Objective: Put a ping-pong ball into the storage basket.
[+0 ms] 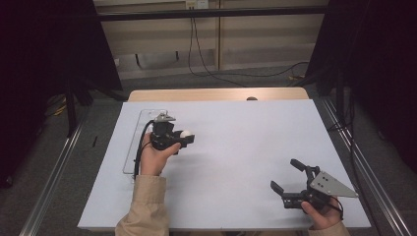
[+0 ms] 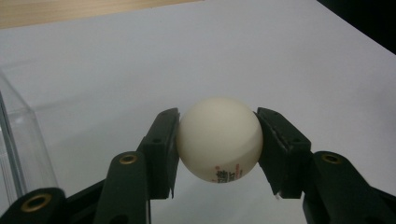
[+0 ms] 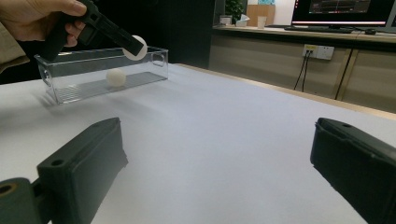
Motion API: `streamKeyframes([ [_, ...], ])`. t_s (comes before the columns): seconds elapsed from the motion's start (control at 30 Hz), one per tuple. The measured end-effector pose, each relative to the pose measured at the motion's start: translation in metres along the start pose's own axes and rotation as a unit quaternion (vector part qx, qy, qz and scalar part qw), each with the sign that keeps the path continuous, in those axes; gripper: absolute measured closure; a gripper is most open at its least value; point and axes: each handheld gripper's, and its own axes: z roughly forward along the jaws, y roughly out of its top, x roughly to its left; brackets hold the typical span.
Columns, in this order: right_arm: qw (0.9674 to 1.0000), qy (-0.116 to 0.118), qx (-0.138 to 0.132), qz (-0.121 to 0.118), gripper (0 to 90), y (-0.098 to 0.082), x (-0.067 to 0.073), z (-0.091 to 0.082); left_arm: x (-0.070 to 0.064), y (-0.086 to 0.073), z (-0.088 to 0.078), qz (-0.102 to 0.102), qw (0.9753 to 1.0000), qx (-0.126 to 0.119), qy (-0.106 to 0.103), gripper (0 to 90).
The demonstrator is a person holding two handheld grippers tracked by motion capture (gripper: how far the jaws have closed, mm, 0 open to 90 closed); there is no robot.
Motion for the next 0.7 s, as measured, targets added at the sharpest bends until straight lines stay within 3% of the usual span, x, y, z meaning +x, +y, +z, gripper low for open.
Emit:
streamKeyframes([
  [0.7,1.0,0.001,0.0,-0.001,2.2,0.0,-0.0002,-0.0001,0.0055,0.0001,-0.0072,0.0,0.9999,0.004,0.016,51.2],
])
